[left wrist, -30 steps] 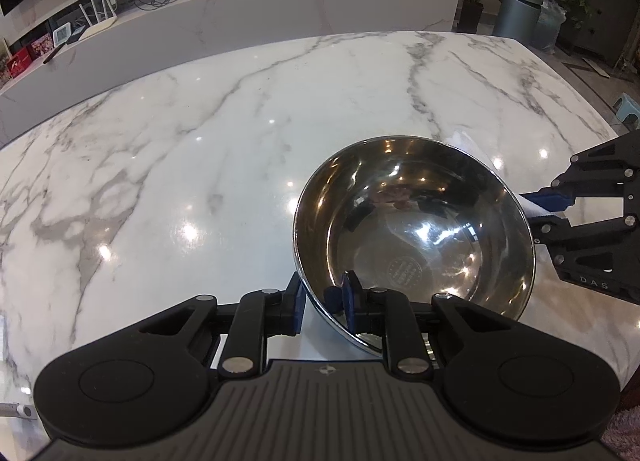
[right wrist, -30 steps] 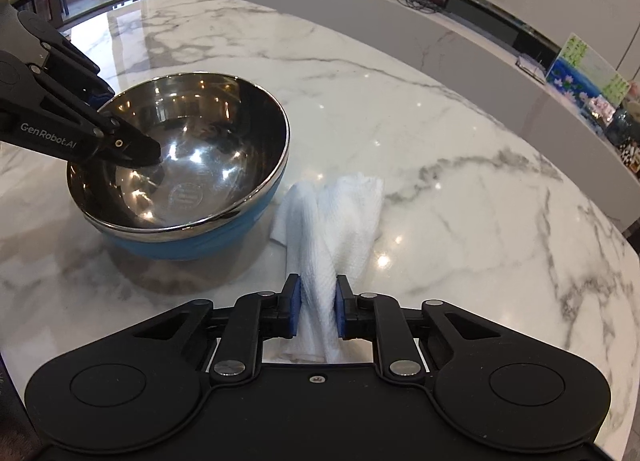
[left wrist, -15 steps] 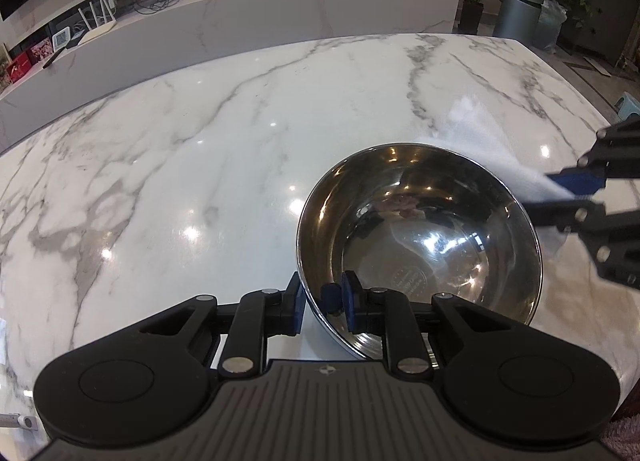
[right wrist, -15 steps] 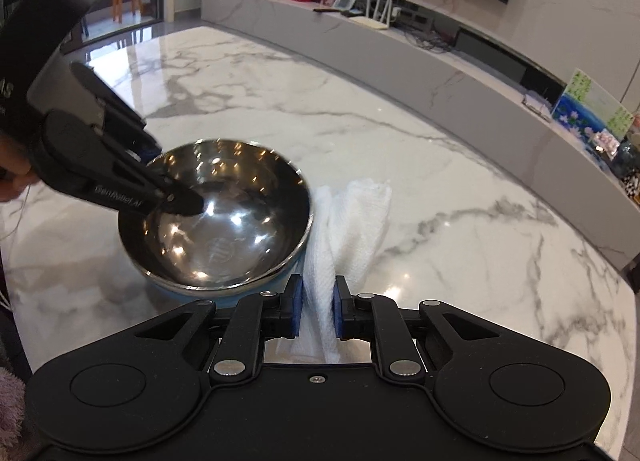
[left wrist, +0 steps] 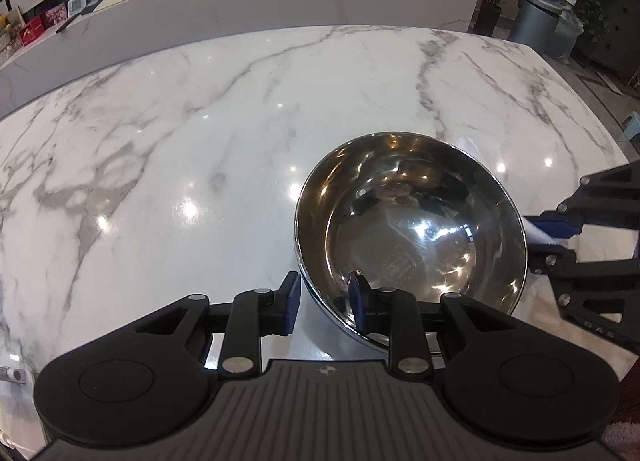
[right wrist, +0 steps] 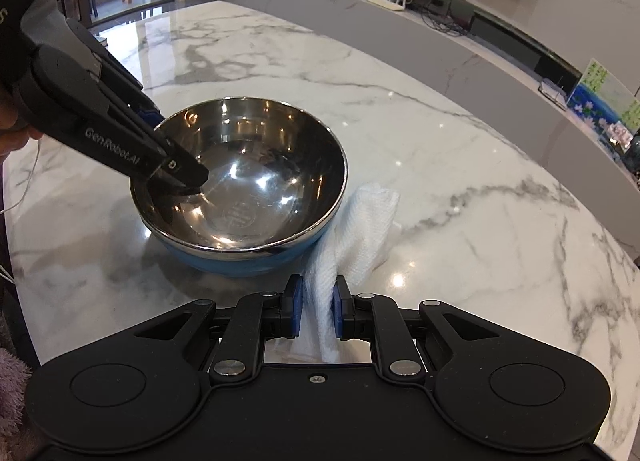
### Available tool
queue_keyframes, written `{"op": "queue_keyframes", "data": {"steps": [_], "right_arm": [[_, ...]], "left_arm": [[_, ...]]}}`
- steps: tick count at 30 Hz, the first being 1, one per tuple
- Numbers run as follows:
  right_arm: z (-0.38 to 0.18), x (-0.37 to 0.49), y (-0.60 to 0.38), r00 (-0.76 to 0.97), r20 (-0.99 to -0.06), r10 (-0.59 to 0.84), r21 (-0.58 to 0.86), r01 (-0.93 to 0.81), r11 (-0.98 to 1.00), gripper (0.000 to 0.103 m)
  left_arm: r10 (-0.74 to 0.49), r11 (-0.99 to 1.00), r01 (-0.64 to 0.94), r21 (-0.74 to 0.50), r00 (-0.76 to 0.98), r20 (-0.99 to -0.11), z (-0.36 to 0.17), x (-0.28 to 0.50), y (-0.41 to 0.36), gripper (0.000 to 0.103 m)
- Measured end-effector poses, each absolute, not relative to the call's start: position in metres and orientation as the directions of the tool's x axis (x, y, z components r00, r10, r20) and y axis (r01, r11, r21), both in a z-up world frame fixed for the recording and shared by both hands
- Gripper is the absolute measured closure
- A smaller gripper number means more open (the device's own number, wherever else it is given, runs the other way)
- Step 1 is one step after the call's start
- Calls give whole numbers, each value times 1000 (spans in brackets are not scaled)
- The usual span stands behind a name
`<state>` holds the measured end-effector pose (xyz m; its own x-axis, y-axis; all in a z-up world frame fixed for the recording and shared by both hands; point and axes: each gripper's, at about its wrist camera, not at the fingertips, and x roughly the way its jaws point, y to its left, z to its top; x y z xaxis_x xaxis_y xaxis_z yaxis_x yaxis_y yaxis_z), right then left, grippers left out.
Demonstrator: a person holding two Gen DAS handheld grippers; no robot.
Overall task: Clean bowl
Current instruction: 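Hold the bowl rim with the left tool while the right tool keeps wiping the outside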
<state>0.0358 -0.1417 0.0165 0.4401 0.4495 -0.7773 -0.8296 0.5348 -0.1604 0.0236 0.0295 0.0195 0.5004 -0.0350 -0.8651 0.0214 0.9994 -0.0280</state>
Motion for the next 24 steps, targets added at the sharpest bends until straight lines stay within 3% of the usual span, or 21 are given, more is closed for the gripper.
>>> {"op": "queue_keyframes", "data": {"steps": [11, 24], "right_arm": [[37, 46, -157, 476, -741, 475, -156, -809, 567, 90], [15, 34, -147, 421, -783, 458, -141, -837, 528, 90]], "left_arm": [[-40, 998, 61, -10, 511, -859, 18, 32, 23, 86], [-47, 999, 48, -26, 515, -856, 16, 30, 24, 85]]}}
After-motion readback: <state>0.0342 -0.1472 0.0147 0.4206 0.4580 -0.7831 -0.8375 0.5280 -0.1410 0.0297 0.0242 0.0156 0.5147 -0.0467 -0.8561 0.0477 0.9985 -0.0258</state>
